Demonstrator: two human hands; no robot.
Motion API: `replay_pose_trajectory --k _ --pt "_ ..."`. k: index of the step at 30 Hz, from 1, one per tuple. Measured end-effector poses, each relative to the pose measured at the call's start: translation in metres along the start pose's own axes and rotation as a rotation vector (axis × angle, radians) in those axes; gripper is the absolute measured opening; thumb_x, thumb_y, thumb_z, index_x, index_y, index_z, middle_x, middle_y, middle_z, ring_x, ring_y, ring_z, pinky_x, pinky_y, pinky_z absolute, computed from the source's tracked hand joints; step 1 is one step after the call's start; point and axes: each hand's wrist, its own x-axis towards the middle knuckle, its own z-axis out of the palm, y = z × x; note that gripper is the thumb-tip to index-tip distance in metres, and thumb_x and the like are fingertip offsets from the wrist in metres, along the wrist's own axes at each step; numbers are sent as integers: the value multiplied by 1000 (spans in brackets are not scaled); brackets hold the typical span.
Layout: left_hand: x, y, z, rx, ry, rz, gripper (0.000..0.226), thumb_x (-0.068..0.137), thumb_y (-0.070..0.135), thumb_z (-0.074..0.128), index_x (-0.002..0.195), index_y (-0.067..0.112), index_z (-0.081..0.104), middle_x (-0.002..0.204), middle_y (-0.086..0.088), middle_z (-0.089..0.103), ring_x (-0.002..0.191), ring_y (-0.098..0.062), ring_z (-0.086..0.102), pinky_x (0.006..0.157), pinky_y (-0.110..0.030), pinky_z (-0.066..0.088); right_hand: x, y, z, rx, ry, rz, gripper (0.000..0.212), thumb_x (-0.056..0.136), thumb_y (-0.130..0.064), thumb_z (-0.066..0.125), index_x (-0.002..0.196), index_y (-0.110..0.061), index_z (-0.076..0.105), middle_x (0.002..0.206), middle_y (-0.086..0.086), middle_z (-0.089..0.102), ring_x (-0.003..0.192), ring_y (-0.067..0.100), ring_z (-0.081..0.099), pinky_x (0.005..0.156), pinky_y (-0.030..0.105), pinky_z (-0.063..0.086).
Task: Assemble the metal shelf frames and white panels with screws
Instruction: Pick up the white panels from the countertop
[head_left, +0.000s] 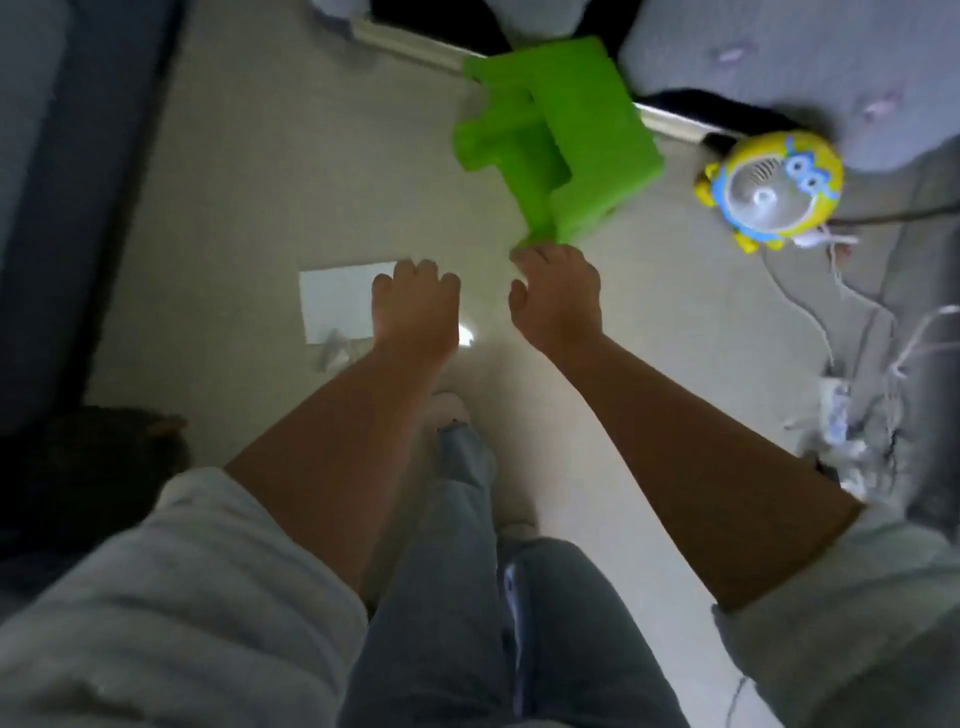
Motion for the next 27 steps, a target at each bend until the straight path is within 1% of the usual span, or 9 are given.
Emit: replay_pose_trajectory --k 4,8,12,16,19,22,24,27 --pt "-29 97 9 132 13 215 34 88 6 45 122 9 50 125 -12 48 117 -30 40 92 -38 34 -91 93 -1 108 58 264 41 89 -17 45 130 -16 49 133 4 49 121 26 41 96 34 32" --pt "-88 220 22 263 -13 505 37 89 13 45 126 12 47 127 -9 46 119 -29 40 93 -37 35 -216 189 -3 191 142 572 36 90 -16 46 126 -16 53 128 3 54 119 25 45 98 33 34" --pt "-146 334 40 380 19 788 35 88 11 47 124 13 48 123 -8 48 117 -28 41 90 -36 35 -334 264 1 280 262 909 37 89 -14 49 126 -15 54 131 3 53 123 26 43 102 35 30" --pt "-194 449 42 527 62 1050 34 88 12 47 122 13 49 122 -7 48 118 -27 40 91 -35 34 -436 324 -2 350 383 1196 38 88 -13 48 126 -14 54 135 4 49 128 26 36 107 36 24" --pt "-234 535 40 598 134 1267 29 88 11 47 117 13 52 119 -6 50 115 -25 41 88 -33 34 -504 366 -7 377 449 1408 39 90 -15 47 128 -15 51 139 4 44 131 25 31 109 36 21" --pt "-276 606 48 654 207 1452 29 89 11 46 117 12 53 119 -8 52 116 -27 42 87 -36 36 -567 395 -8 412 515 1567 40 91 -16 46 130 -15 49 140 3 42 132 25 29 109 36 19" --pt "-307 650 60 704 220 1529 30 89 12 46 118 13 53 121 -8 51 116 -28 42 88 -38 37 -609 410 -2 441 521 1654 40 91 -17 46 131 -16 48 141 2 41 132 24 27 109 37 17" --pt "-356 708 85 754 212 1599 30 89 12 47 119 14 52 122 -7 50 117 -27 40 91 -38 36 -671 436 12 471 504 1760 40 92 -18 46 132 -16 47 142 2 40 133 24 28 109 38 18"
